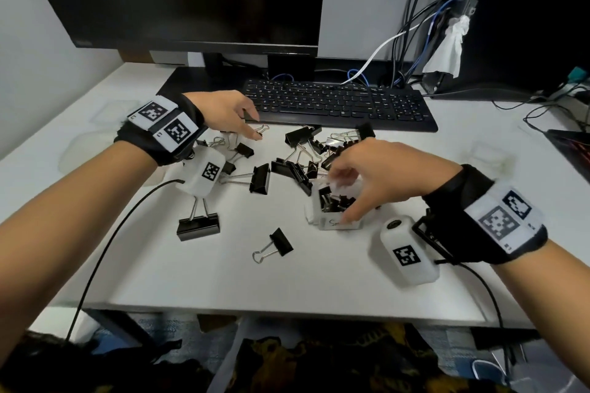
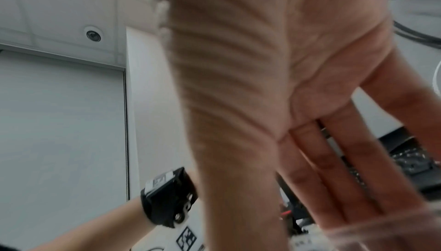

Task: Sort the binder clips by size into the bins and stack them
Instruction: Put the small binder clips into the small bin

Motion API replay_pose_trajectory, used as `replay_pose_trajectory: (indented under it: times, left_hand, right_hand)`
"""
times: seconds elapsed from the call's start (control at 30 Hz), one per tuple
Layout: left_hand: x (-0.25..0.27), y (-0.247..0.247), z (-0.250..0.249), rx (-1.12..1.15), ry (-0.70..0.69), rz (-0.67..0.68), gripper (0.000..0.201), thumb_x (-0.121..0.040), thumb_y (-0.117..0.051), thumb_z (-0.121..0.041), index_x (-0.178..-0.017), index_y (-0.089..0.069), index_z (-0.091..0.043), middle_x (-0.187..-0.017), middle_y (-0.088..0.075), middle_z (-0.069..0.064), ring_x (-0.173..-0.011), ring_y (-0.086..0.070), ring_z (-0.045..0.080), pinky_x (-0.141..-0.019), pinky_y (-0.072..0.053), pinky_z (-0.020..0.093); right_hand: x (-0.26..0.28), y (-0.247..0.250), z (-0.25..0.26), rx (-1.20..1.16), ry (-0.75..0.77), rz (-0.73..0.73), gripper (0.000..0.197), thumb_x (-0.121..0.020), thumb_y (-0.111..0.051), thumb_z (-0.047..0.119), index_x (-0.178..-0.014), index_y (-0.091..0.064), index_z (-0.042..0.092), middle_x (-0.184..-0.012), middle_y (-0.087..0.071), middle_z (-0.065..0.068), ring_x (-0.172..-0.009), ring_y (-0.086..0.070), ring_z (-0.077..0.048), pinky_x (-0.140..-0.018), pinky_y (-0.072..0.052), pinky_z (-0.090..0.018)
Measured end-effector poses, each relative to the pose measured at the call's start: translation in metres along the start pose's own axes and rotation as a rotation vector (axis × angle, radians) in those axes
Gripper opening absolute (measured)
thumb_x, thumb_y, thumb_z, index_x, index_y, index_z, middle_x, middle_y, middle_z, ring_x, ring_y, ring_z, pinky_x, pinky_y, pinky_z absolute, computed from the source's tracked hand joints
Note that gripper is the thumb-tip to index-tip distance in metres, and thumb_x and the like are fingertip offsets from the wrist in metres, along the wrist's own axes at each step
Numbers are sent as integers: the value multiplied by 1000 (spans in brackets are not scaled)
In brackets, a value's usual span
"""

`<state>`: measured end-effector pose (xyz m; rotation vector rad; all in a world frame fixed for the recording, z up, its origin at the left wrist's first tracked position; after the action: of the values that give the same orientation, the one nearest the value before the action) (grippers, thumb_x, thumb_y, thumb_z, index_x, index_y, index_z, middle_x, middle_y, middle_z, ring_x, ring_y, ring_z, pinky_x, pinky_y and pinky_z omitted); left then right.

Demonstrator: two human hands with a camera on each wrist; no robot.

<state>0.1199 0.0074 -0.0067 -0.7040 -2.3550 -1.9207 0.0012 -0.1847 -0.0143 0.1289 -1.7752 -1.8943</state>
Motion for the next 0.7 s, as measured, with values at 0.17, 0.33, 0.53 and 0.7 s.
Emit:
replay_pose_trajectory:
  times: [0.17,0.33,0.53,0.7]
  left_hand:
    - [0,7,38,-7,155,-61,61,-90,-61,-42,-140,-46,-12,-148,-40,6,-137,-37,24,-110,-31,37]
    - [6,-1,55,-33,275,21,44,-101,-44,-29,-142,-44,-10,-150,-37,8,-137,-36,30,-89,-38,34]
    - [11,7,53,379,172,53,35,-102,-44,-16,-135,-54,-24,-145,-42,2,-137,-36,26,-95,-50,49]
    - [21,36,90,130,301,-101,45,-94,-59,-33,-134,-53,-16,-138,-51,5,-124,-47,26,-91,-44,36]
  right_hand:
    - [6,9,-20,7,-70,21,71,-56,-84,57,-118,-65,27,-100,-68,17,-96,-61,-4,-84,-56,-36]
    - [-2,10,-8,11,-41,31,76,-57,-85,55,-124,-63,27,-111,-68,15,-104,-61,-5,-89,-54,-34]
    - [-20,12,9,67,-9,32,68,-57,-83,59,-115,-68,26,-107,-69,8,-102,-62,-13,-86,-54,-39]
    - [-24,13,13,71,-7,40,69,-53,-83,63,-111,-70,28,-102,-70,7,-99,-64,-15,-84,-55,-38]
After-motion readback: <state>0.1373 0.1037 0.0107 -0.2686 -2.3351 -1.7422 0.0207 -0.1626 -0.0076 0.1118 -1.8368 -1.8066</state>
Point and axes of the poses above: each hand's wrist, its own x-axis away from the middle knuckle, its own y-axis out of the back of the hand, z = x × y, the point moved 7 cm from there along -x, towards the middle knuckle
